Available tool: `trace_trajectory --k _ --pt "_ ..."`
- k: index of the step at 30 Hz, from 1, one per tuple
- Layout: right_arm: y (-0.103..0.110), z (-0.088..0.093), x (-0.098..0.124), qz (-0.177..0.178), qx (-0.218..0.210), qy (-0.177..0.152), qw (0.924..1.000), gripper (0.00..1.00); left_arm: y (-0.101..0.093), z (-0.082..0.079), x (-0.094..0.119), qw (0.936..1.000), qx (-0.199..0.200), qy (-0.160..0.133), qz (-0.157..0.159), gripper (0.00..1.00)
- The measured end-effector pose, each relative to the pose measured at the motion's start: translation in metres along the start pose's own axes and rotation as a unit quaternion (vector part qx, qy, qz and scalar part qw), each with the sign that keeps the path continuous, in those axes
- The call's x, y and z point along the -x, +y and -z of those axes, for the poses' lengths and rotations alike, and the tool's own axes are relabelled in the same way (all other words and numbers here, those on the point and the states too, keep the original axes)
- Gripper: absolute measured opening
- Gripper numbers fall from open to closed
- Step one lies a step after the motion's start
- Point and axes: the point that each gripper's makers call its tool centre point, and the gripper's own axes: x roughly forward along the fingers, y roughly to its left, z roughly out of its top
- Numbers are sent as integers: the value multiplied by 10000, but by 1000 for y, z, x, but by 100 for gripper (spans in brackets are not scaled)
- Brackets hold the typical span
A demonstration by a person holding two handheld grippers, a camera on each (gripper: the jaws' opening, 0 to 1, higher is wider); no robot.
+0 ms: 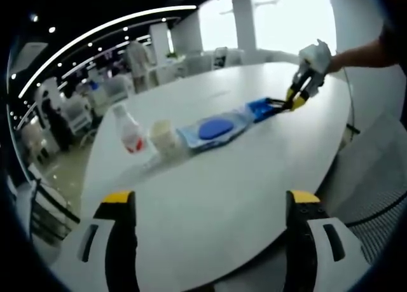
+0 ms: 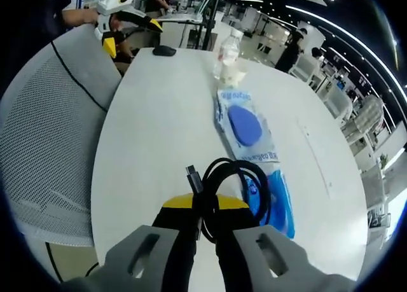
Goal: Arrange the tabletop items into an orderly group along one side of the table until the central work area is clear of visible clutter.
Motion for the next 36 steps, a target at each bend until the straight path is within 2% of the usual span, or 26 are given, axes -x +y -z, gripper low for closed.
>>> trace_trajectory --k 8,19,36 --pt "8 -10 -16 -113 77 -44 9999 8 1 1 0 10000 -8 44 -26 94" --pt "20 -13 -38 -293 71 -44 9995 8 2 3 0 10000 -14 82 -48 93" --pt "42 -3 -65 -772 29 92 9970 9 3 5 0 9999 23 112 -74 93"
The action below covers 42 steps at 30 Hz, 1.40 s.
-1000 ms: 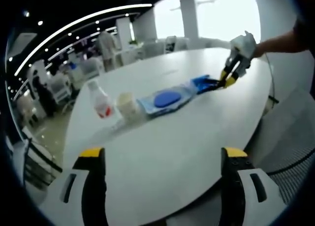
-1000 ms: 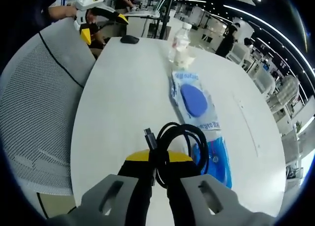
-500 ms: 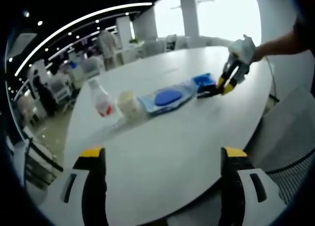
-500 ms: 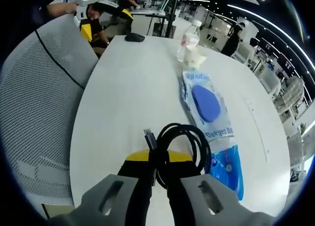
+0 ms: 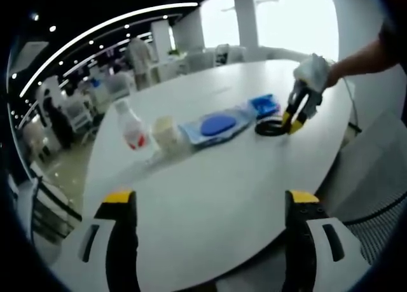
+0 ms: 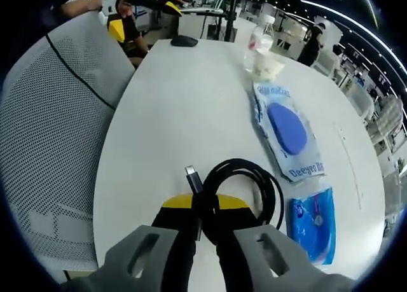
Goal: Arrange the tabletop items into an orderly group along one side of the table until the central work area is clear of visible clutter.
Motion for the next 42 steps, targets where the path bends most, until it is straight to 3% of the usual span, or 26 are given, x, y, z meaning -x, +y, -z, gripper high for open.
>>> trace_trajectory --k 25,35,42 --pt "14 11 -21 -251 -71 181 9995 11 -3 2 -2 10000 18 26 89 93" --pt "14 8 -15 -129 71 122 9998 12 -2 1 -2 10000 14 19 71 93" --pt "11 3 -7 110 -151 -91 9998 18 -3 2 -2 10000 6 26 96 93"
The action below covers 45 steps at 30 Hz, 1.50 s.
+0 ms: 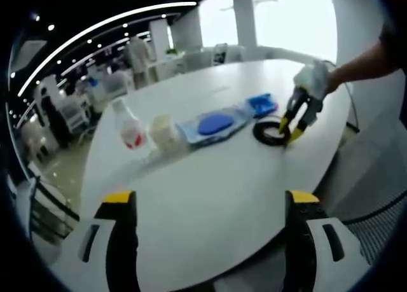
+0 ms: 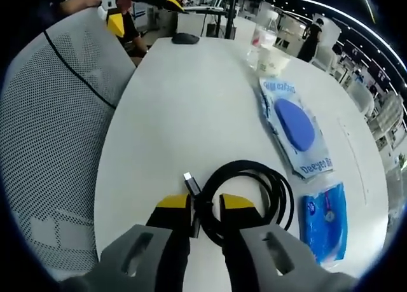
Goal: Arrange the tabletop items into an orderly group along one side of the table until the central work area is clear of visible clutter.
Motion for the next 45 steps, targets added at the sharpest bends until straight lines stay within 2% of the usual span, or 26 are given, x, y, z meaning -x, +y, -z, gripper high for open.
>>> trace_trajectory --k 11,21,28,36,45 --pt "7 -2 11 219 -454 -176 9986 26 2 -1 1 10000 20 -24 -32 93" --pt "15 -7 22 534 -934 -363 9935 37 1 -1 1 10000 6 -31 -17 93" --pt "11 -1 30 822 -1289 -394 9875 45 0 -1 1 10000 -6 -28 0 93" --pt "4 7 41 1163 -1755 -480 9764 54 0 -2 1 10000 -2 -41 -4 93" --pt "5 16 47 1353 -1986 -481 9695 58 0 -2 1 10000 -7 -41 7 93"
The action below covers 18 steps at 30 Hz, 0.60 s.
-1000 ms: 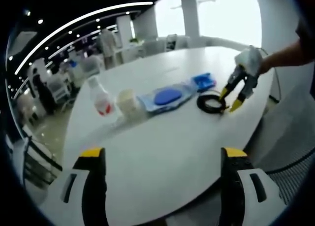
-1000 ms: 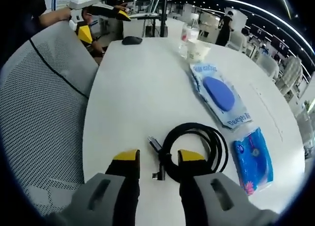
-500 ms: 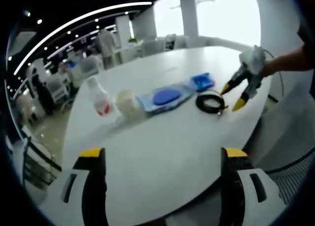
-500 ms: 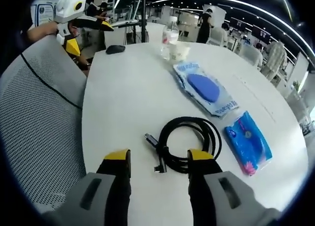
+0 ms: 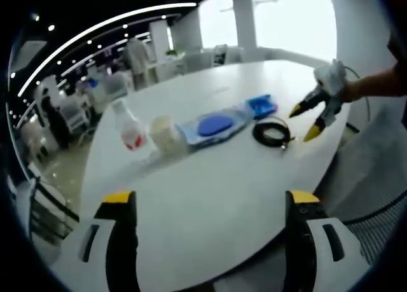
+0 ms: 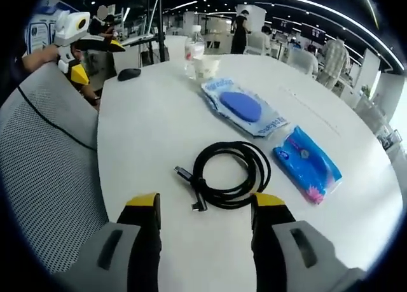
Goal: Arrange the tabletop items into an orderly group along one side of the table until the central work area is clear of visible clutter.
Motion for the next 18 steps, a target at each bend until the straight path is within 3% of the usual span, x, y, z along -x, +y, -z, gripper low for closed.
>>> trace_trajectory --k 18 --pt "-10 3 20 406 -430 -121 9982 64 -2 0 0 10000 -56 14 31 93"
